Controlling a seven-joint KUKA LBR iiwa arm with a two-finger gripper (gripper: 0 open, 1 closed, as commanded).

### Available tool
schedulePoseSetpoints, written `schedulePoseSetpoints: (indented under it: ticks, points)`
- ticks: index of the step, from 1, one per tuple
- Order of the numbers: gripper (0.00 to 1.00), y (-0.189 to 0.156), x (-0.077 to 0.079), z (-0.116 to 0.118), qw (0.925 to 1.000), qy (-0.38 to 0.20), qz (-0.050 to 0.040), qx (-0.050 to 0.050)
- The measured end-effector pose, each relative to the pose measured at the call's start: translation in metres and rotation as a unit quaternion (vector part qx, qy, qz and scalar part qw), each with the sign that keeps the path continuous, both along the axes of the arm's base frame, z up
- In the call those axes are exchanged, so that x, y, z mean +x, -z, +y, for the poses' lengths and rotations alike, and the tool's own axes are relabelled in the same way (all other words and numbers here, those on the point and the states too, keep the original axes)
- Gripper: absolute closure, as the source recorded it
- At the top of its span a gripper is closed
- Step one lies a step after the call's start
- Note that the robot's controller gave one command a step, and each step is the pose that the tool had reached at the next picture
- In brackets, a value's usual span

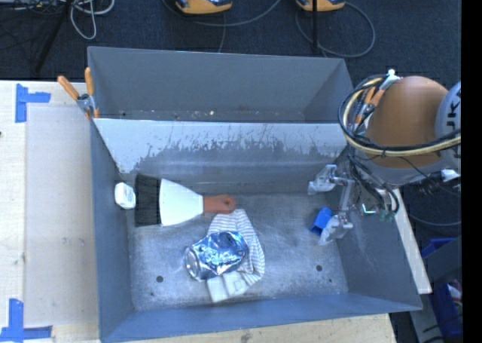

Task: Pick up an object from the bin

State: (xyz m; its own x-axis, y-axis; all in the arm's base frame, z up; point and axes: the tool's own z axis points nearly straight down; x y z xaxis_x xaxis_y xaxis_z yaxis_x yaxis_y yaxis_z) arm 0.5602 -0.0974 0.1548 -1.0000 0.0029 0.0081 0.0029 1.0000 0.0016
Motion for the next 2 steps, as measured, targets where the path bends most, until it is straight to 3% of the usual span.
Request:
schedulePoseSetpoints:
  ticks: [1,2]
  points:
    - [0.00,-0.004,0.002,0.000,1.0000,-0.001,-0.0035,0.000]
    - [0.00,0.013,0.020,0.001,0.9979,-0.064,-0.0084,-0.002]
